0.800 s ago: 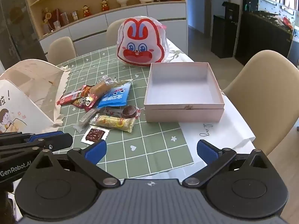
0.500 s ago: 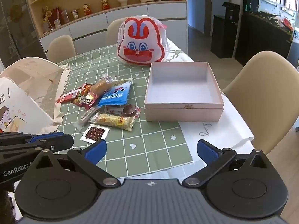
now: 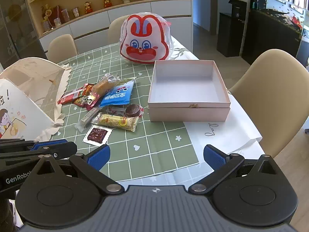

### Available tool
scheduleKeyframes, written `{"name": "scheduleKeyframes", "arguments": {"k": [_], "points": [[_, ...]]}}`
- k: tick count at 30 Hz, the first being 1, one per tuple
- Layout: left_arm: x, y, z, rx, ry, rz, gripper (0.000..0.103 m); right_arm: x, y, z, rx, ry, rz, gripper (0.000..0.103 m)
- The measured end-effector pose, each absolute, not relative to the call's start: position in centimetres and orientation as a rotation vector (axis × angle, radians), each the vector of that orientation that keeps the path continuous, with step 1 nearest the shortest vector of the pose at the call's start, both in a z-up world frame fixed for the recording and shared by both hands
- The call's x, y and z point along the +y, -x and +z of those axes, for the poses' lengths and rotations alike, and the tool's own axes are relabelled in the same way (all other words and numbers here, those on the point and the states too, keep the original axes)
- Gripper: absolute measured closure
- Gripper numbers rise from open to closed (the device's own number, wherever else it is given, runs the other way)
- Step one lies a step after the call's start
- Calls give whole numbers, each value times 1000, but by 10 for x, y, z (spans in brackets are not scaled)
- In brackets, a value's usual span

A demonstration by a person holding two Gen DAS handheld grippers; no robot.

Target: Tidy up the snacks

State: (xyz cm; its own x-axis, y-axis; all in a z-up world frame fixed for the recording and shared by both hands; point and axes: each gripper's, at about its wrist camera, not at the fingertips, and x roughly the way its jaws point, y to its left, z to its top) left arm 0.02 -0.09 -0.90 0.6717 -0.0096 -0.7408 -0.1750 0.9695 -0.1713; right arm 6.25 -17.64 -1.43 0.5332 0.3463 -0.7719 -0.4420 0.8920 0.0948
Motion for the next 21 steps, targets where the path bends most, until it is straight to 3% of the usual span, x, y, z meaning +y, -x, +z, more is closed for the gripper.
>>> {"name": "scheduleKeyframes", "arguments": {"k": [21], "points": [[0,-2,-13,852,251,85,88,-177,-62,-18,902,120,467,0]]}}
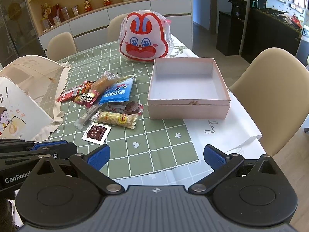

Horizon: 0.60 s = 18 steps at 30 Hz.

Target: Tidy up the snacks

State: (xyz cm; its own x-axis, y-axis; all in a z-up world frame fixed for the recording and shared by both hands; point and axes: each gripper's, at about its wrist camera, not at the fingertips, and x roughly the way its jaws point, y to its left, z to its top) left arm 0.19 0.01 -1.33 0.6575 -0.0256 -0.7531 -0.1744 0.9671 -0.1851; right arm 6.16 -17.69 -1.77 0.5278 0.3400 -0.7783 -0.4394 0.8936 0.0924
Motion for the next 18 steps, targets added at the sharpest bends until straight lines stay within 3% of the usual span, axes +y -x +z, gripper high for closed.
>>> {"name": "scheduleKeyframes", "arguments": {"k": [18], "points": [[0,-1,-14,852,254,82,88,-178,-61,-19,903,122,465,0]]}}
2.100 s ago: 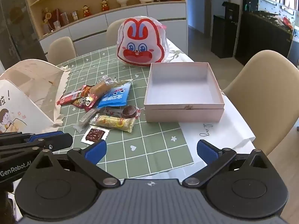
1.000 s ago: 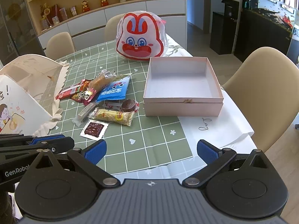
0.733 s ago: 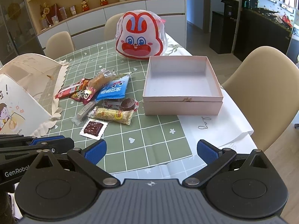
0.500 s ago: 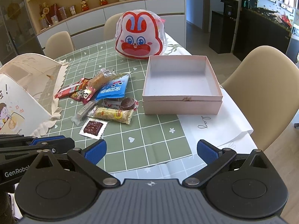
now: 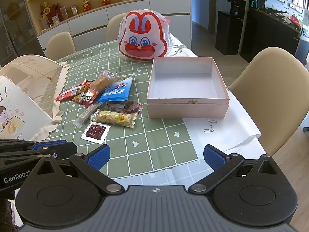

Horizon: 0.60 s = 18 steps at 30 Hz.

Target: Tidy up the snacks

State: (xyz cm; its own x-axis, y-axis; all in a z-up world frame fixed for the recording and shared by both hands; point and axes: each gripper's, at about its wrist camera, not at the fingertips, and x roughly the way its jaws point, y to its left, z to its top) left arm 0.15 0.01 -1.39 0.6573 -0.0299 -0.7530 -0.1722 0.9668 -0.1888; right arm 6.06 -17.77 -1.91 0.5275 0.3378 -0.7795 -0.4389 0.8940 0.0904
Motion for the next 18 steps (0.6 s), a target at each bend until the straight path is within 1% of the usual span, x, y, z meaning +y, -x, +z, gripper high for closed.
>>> {"name": "scheduleKeyframes", "arguments": {"k": [18], "points": [[-1,-1,-15,852,260,78,88,-177,-62,-21,915,126,462,0]]}}
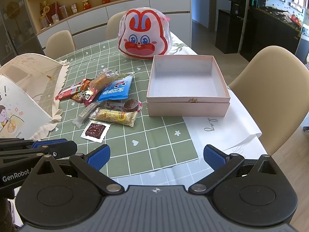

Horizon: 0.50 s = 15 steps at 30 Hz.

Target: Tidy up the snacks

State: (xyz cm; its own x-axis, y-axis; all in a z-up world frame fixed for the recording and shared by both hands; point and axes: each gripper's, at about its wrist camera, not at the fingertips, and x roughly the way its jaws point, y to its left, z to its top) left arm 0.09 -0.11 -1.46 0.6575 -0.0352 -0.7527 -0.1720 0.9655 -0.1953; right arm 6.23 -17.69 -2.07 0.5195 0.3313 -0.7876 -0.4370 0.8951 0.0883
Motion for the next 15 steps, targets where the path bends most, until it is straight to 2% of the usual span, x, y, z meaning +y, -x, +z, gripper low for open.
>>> {"name": "scheduleKeyframes", "arguments": {"k": [15], "points": [[17,-14,-26,880,357,70,88,-173,-69,-23,933,139,448,0]]}}
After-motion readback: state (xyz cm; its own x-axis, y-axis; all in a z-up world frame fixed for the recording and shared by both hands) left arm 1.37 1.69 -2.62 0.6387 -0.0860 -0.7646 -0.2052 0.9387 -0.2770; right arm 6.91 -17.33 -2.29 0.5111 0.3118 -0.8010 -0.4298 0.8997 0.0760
